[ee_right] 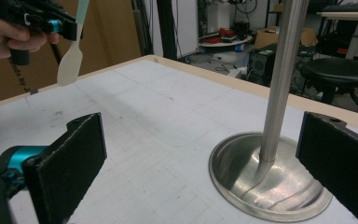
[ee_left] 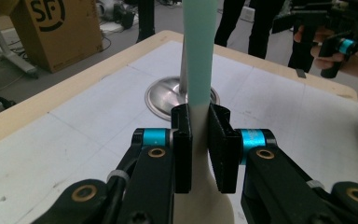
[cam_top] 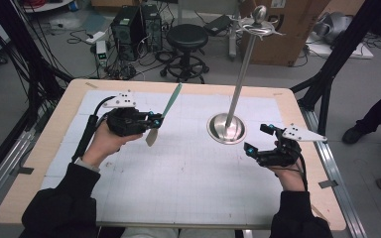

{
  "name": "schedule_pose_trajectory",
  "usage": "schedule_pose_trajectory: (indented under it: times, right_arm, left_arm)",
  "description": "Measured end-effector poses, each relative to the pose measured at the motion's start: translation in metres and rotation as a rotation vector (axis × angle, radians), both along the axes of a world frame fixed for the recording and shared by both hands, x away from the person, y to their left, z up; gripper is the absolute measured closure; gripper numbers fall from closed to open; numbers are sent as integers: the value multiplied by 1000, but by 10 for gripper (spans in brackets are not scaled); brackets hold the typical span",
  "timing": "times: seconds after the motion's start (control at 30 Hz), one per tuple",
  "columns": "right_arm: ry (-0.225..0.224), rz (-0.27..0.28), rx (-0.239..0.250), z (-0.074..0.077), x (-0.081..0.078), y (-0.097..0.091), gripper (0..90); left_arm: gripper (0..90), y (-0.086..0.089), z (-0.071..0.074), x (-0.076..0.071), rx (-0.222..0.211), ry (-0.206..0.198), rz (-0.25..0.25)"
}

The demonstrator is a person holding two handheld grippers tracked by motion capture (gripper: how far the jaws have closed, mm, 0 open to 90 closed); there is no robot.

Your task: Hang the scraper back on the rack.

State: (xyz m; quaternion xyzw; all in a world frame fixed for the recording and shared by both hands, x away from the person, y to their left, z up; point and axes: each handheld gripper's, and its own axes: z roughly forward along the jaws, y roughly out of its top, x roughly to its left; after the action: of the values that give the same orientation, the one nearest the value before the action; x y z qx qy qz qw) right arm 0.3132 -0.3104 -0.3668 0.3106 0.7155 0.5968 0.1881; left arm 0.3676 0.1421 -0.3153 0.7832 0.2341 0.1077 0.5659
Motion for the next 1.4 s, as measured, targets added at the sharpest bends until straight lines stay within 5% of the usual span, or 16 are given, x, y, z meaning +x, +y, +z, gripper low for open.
schedule_pose_trajectory:
  times: [0.27,1.07,1.4]
  right_arm:
    - [3,-5,5,-1,0,-1,7]
    - [-13,-18,21,1,-3,-8,7]
    - [-17,-20,28,2,-4,-9,7]
  left_arm:
    - [804,-10,13,10,-35,-31,4]
    - [804,-56,43,36,-26,-76,-45]
    - [804,-68,63,45,-60,-88,-59]
